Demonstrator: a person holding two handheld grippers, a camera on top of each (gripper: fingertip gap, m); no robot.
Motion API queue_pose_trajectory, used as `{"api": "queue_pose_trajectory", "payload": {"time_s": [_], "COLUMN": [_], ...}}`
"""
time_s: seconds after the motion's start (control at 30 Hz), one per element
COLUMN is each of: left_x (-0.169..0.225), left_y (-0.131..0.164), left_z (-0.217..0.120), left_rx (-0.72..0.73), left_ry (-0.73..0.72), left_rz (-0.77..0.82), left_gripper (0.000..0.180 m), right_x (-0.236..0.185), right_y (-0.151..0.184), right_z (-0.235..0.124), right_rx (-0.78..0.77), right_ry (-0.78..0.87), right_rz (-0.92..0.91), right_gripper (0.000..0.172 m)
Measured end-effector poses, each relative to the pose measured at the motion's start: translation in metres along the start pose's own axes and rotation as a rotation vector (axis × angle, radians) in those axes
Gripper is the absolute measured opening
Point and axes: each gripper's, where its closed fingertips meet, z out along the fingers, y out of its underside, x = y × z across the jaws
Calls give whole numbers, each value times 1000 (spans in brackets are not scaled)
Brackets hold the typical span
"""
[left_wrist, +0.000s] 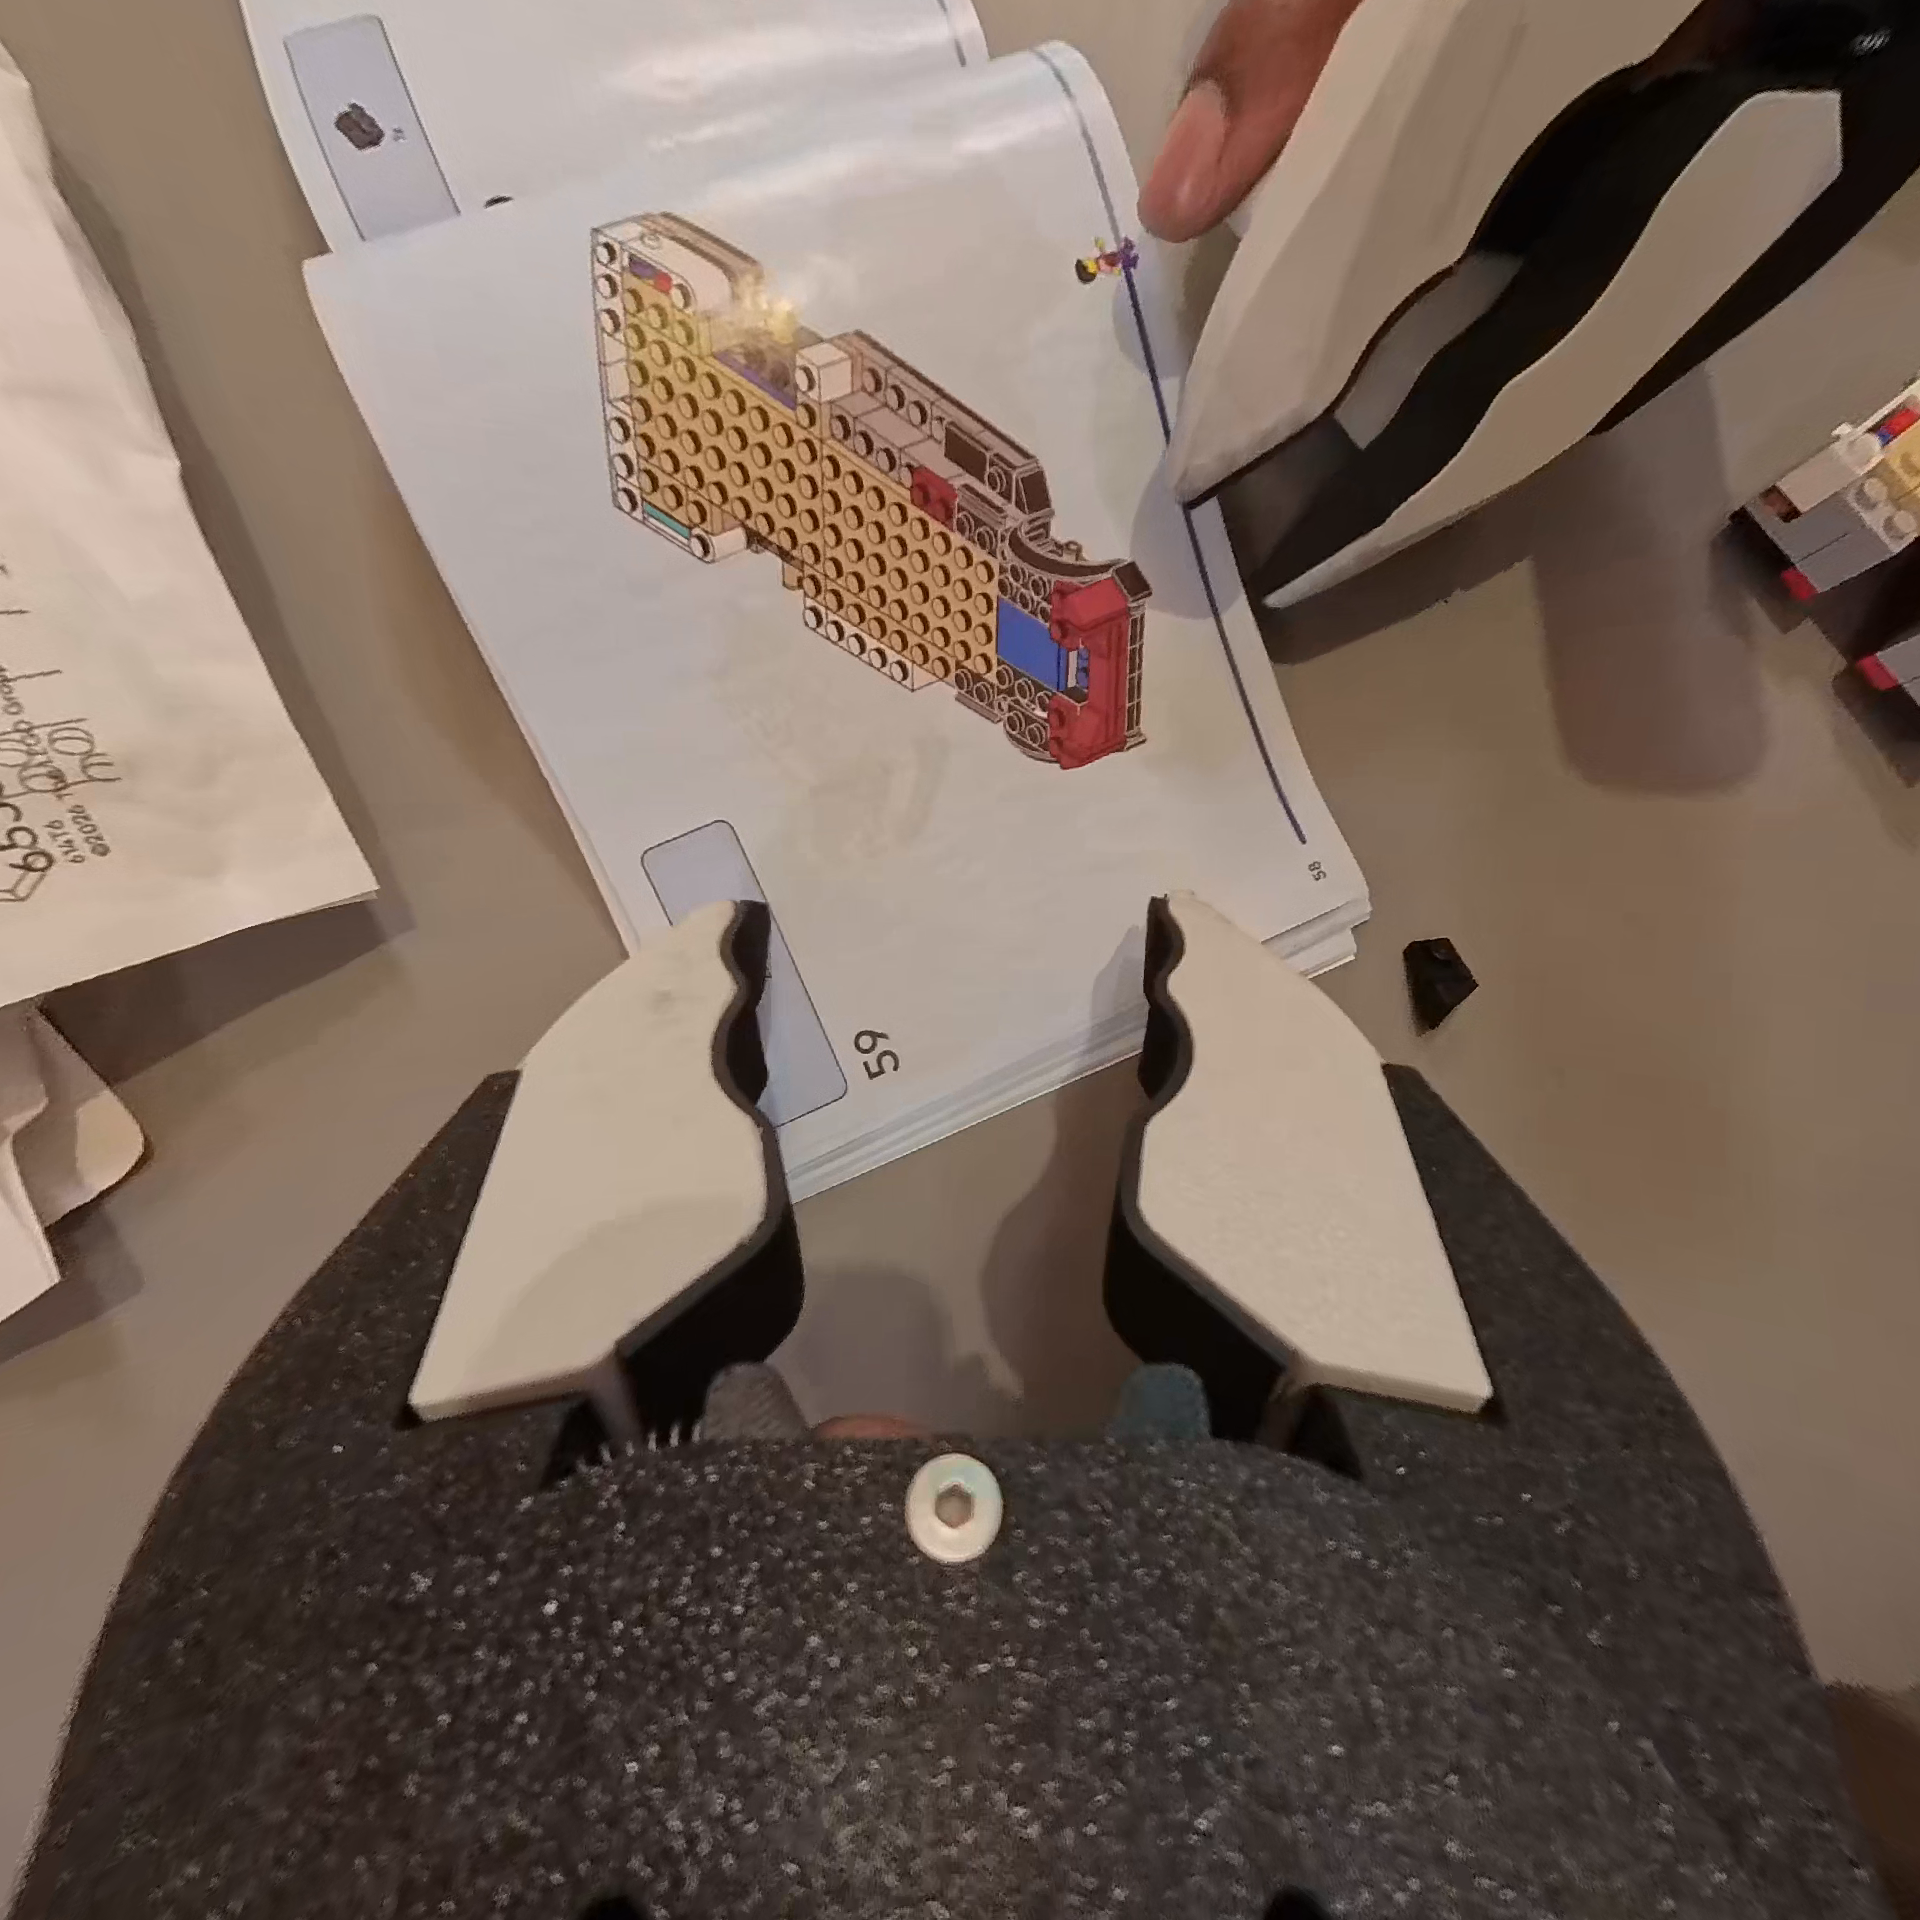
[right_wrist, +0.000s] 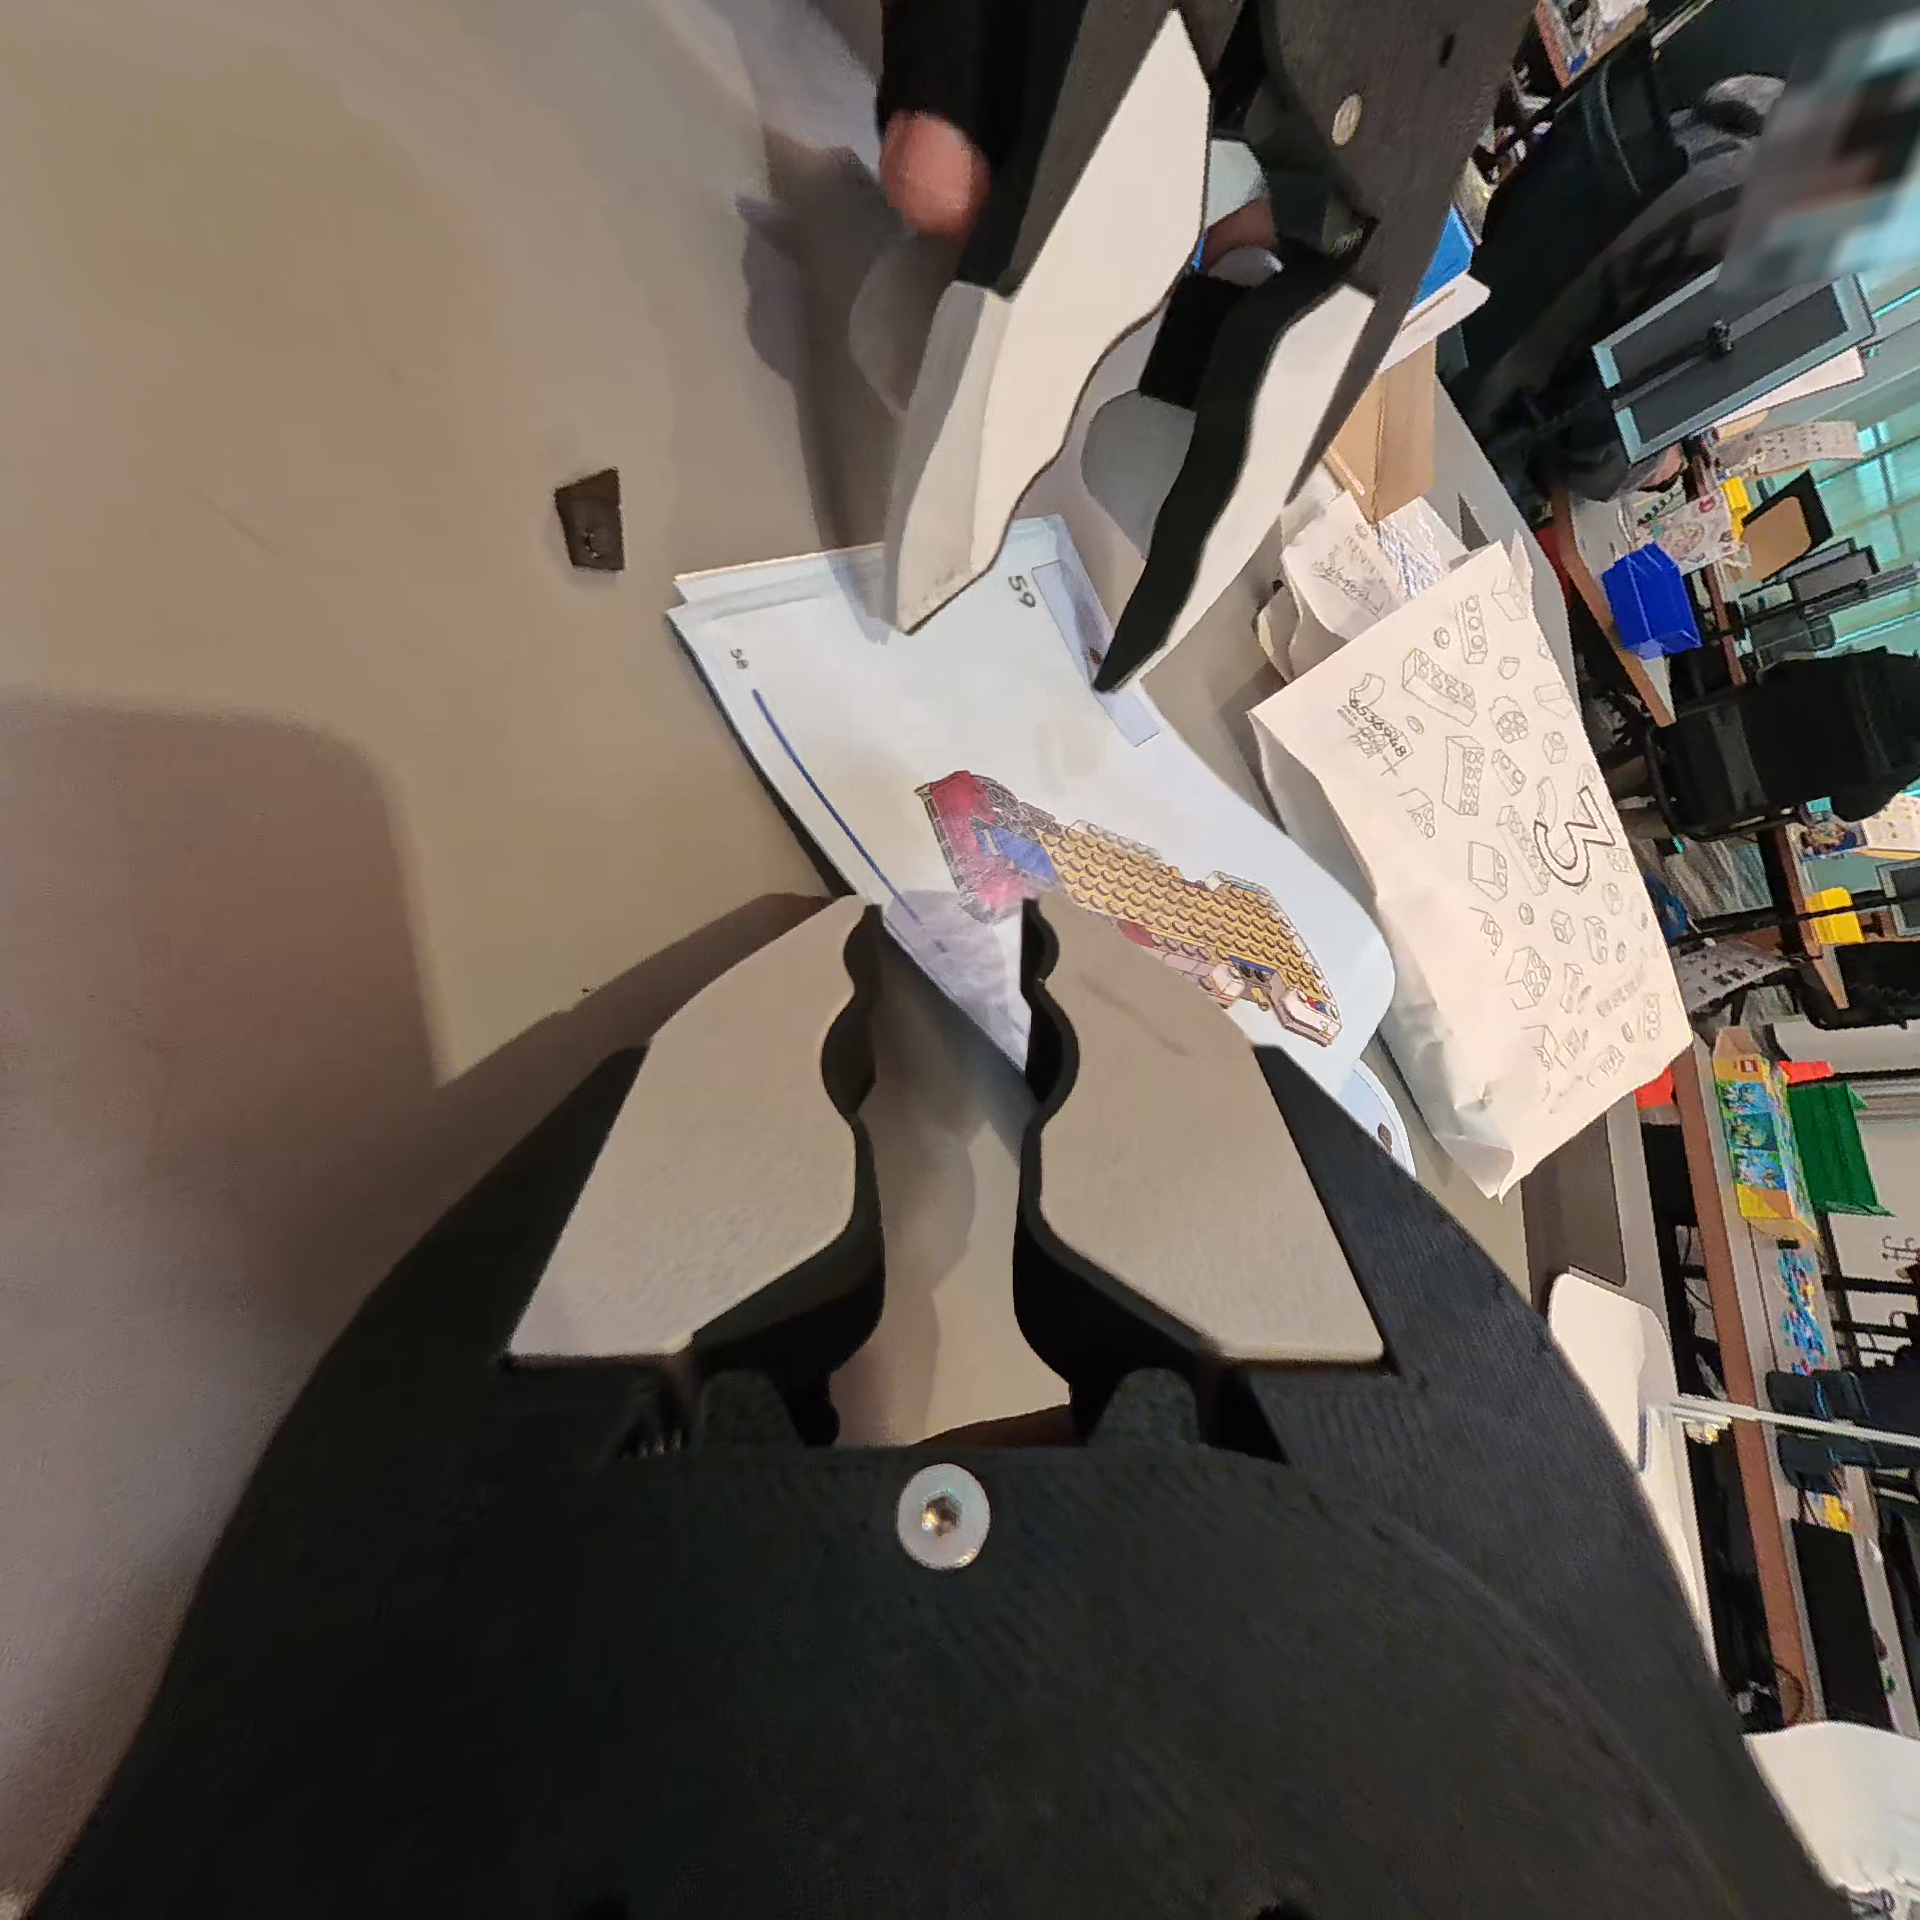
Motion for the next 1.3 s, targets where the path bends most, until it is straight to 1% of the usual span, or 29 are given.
{"api": "queue_pose_trajectory", "payload": {"time_s": [0.2, 0.4, 0.6, 0.73, 1.07, 1.3], "left_x": [1, 2, 3, 4, 5, 5], "left_y": [1, 0, 0, -1, -2, -3], "left_z": [1, 1, 2, 2, 3, 4], "left_rx": [-3, 0, -1, -2, 1, 5], "left_ry": [5, 12, 13, 17, 23, 25], "left_rz": [-3, -5, -3, 1, -4, -9], "left_gripper": [71, 71, 71, 71, 70, 70], "right_x": [0, 2, -4, -12, -27, -32], "right_y": [0, -7, -9, -16, -30, -32], "right_z": [1, -2, 0, 2, 13, 17], "right_rx": [-5, 12, -4, 9, -21, -46], "right_ry": [-3, -4, -12, -39, -85, -100], "right_rz": [21, 56, 17, 0, -78, -101], "right_gripper": [24, 21, 21, 22, 25, 25]}}
